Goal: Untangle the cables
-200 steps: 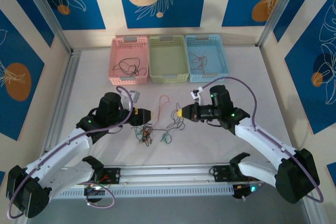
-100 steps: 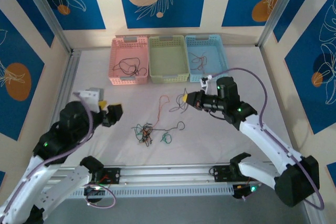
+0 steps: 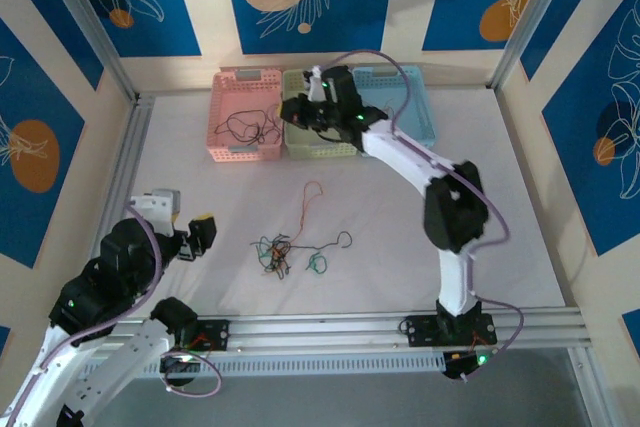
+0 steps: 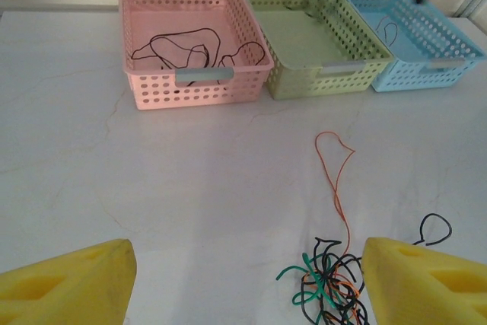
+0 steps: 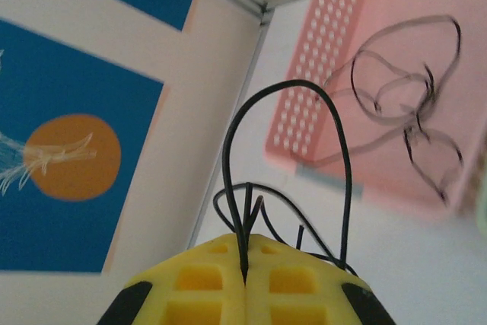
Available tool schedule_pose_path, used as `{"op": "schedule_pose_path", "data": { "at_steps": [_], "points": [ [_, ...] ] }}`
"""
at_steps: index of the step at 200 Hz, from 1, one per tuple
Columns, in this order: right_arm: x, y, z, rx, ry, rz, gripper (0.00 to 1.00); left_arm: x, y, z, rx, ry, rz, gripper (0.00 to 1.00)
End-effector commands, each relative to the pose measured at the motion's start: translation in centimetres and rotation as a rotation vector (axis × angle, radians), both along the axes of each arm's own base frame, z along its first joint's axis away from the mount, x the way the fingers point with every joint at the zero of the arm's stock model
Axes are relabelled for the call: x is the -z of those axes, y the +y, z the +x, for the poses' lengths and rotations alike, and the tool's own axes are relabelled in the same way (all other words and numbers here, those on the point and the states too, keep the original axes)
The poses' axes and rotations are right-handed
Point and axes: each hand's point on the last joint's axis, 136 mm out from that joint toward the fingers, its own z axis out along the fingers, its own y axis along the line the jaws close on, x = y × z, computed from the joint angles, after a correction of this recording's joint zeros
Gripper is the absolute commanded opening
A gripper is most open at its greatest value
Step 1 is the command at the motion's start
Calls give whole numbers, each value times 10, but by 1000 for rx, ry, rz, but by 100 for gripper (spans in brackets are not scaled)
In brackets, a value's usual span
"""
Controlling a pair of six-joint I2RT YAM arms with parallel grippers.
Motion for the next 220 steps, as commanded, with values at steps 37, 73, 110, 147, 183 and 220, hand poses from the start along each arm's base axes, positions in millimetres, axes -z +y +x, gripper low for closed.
{"op": "schedule_pose_path", "data": {
  "at_steps": [37,73,110,147,183,220],
  "points": [
    [29,77,61,-52,-68,-12,0,5,0,0,9,7,21,79],
    [35,92,68,-69,-101,24,0,6,0,0,5,9,25,79],
    [21,89,35,-173,-50,1,0,7,-2,3,8,27,33,80],
    [-2,69,3,-207,-76,-19,0,12,-10,10,20,77,56,81],
    [0,53,27,-146,-26,-8,0,12,-8,8,22,62,41,82],
    [4,66,68,-54,-54,35,1,17,-10,9,26,77,50,84]
  ]
}}
